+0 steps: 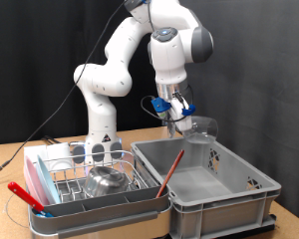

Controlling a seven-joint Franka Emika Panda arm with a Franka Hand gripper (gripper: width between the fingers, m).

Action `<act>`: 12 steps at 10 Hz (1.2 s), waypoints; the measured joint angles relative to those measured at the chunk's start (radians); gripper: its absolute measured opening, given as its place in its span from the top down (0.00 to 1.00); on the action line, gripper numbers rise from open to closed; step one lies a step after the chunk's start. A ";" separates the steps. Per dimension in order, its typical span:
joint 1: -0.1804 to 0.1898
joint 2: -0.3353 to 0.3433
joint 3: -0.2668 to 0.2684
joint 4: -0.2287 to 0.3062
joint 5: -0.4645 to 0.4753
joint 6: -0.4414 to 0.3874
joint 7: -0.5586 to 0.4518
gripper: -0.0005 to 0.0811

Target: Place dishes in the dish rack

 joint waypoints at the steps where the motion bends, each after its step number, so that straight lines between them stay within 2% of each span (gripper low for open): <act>1: 0.000 0.000 0.004 -0.003 0.011 0.012 0.001 0.86; 2: 0.000 -0.001 0.005 -0.009 0.049 0.012 0.065 0.86; 4: 0.009 -0.012 -0.006 -0.005 0.125 -0.029 0.288 0.86; 6: 0.031 -0.060 -0.057 0.017 0.133 -0.116 0.540 0.86; 7: 0.041 -0.095 -0.085 0.019 0.142 -0.151 0.591 0.86; 8: 0.049 -0.165 -0.104 -0.006 0.162 -0.167 0.593 0.86; 9: 0.044 -0.162 -0.098 -0.007 0.162 -0.169 0.524 0.86; 12: 0.006 -0.145 -0.094 -0.010 0.226 -0.276 0.589 0.86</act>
